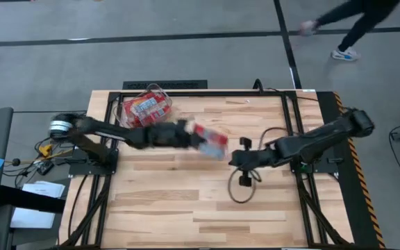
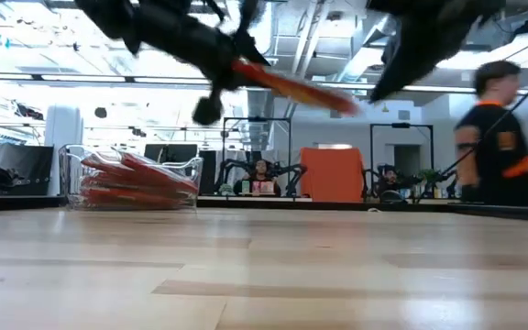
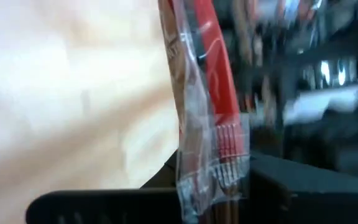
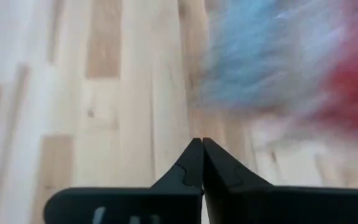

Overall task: Sort popcorn bags into baskets
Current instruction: Put the red popcorn bag into the transparent bin, then return to Home Position

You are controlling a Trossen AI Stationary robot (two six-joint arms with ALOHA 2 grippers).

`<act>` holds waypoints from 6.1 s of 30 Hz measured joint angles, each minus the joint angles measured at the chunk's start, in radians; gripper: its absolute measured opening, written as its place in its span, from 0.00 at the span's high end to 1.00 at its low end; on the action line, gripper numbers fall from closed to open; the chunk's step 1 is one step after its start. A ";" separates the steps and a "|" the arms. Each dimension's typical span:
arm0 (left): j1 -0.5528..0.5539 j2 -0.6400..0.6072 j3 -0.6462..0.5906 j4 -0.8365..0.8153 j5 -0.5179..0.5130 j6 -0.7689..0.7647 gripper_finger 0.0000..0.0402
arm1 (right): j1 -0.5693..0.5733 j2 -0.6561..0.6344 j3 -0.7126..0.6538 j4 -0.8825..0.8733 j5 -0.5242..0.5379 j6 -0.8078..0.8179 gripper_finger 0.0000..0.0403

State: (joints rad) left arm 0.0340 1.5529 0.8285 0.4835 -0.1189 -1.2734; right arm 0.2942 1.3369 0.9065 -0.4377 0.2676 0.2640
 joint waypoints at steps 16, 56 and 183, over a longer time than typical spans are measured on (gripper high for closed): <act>0.148 -0.671 0.001 -0.984 -0.732 -0.075 0.98 | 0.012 -0.230 0.000 -0.092 0.208 -0.002 0.92; 0.504 -0.701 -0.192 -0.747 -0.645 0.005 0.25 | 0.024 -0.154 0.001 -0.138 0.152 -0.002 0.91; -0.128 -1.538 -0.811 -0.427 -0.333 0.753 0.34 | -0.264 -1.305 -0.807 0.156 0.021 0.294 0.87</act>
State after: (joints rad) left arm -0.0937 0.0147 0.0170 0.0566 -0.4515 -0.5201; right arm 0.0303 0.0319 0.0998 -0.2820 0.2890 0.5583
